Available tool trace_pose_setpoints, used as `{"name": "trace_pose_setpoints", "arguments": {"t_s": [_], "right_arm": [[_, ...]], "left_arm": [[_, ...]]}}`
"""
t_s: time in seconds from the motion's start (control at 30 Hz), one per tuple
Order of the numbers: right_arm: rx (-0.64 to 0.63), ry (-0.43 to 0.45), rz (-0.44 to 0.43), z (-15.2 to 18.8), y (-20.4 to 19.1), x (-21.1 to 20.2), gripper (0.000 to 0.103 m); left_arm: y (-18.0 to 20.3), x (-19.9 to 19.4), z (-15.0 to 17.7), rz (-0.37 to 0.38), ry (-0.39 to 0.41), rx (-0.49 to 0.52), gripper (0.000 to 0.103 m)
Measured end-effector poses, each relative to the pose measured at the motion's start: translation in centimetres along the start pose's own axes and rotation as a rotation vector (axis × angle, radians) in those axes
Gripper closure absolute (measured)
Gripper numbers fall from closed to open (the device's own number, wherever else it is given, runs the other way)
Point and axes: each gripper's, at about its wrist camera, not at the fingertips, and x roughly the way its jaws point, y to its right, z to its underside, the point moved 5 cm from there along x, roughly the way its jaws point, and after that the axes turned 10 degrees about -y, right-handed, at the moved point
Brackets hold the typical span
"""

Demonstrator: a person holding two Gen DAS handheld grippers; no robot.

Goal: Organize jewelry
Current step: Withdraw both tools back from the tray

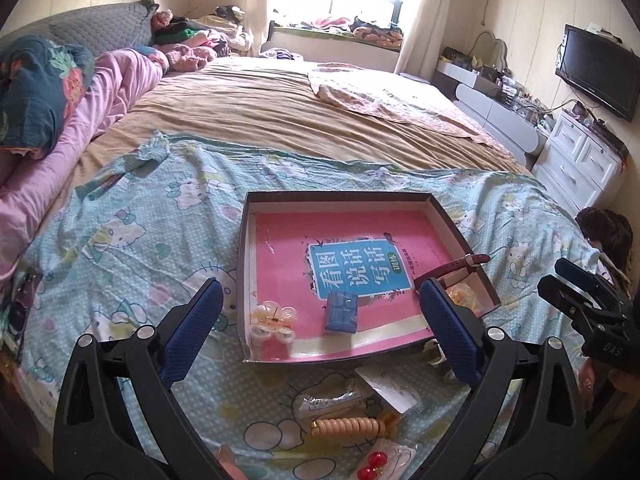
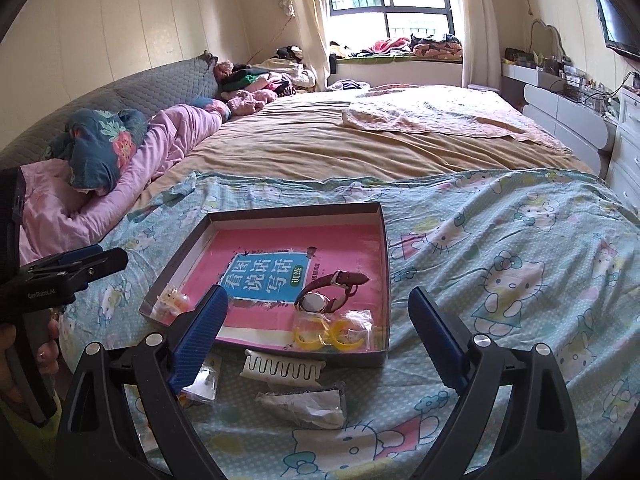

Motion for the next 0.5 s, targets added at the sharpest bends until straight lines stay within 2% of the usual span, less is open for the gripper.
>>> {"name": "trace_pose_setpoints", "arguments": {"t_s": [0.5], "right_arm": [[-0.029, 0.036, -0.016, 0.2, -1.4, -2.6, 0.012]], "left_arm": [[-0.5, -3.1, 0.7, -0.007, 0.052, -0.017, 0.010]]}}
